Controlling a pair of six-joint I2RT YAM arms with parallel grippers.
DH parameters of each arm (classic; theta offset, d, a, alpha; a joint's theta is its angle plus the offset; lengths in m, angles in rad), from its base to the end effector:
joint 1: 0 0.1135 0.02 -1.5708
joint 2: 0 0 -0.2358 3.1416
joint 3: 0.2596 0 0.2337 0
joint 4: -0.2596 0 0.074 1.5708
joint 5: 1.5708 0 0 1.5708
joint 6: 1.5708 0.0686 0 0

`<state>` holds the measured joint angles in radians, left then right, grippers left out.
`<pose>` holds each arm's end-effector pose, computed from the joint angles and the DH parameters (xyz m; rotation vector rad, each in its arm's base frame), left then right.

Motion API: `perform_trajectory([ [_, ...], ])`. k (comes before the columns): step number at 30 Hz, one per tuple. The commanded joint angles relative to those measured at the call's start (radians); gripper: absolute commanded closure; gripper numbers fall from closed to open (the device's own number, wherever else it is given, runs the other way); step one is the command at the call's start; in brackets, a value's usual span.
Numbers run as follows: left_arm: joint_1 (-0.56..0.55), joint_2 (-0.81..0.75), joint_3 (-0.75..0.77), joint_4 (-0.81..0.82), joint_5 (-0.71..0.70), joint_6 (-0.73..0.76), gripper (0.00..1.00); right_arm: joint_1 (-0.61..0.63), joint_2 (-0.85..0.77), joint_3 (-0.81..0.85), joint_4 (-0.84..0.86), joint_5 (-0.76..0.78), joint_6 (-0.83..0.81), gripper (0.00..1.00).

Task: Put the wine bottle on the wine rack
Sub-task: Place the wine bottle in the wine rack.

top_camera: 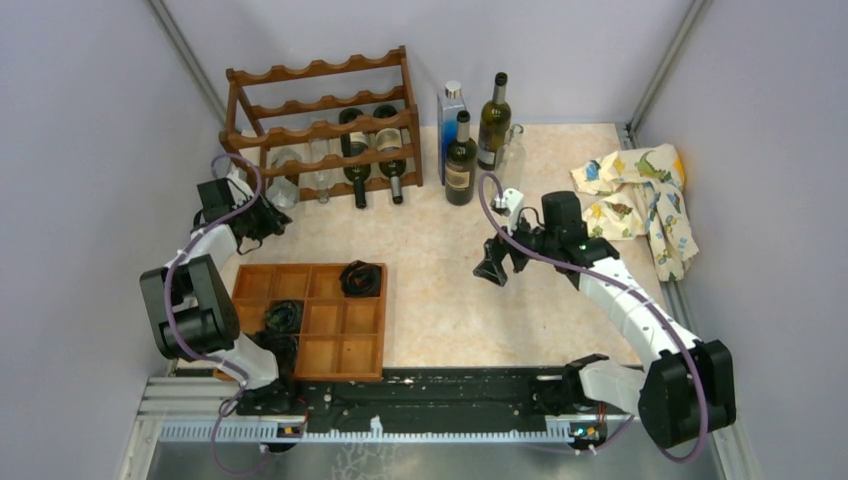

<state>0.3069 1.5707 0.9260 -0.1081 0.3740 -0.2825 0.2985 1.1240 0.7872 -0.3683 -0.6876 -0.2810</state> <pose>0.3290 0.0780 0.1673 -0.4850 2.2442 -0.4208 0.2241 0.1145 0.2258 -0.9640 1.9769 0.7856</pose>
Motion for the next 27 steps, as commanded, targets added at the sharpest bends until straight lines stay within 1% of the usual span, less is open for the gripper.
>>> perform_trajectory([
  [1, 0.006, 0.028, 0.021, -0.021, 0.055, 0.063, 0.78, -0.007, 0.007, 0.058, 0.009, -0.027, -0.019, 0.03],
  [4, 0.006, 0.023, -0.004, -0.002, 0.051, 0.087, 0.92, -0.006, 0.013, 0.065, 0.002, -0.029, -0.024, 0.03],
  [6, 0.007, 0.023, -0.027, 0.008, 0.042, 0.096, 0.95, -0.006, 0.018, 0.068, 0.001, -0.028, -0.025, 0.03],
  [19, 0.006, 0.123, -0.051, 0.042, 0.052, 0.035, 0.98, -0.006, 0.054, 0.093, -0.007, -0.028, -0.048, 0.03],
  [27, 0.006, 0.141, -0.04, 0.09, 0.049, 0.051, 0.98, -0.006, 0.076, 0.107, -0.009, -0.029, -0.061, 0.03],
])
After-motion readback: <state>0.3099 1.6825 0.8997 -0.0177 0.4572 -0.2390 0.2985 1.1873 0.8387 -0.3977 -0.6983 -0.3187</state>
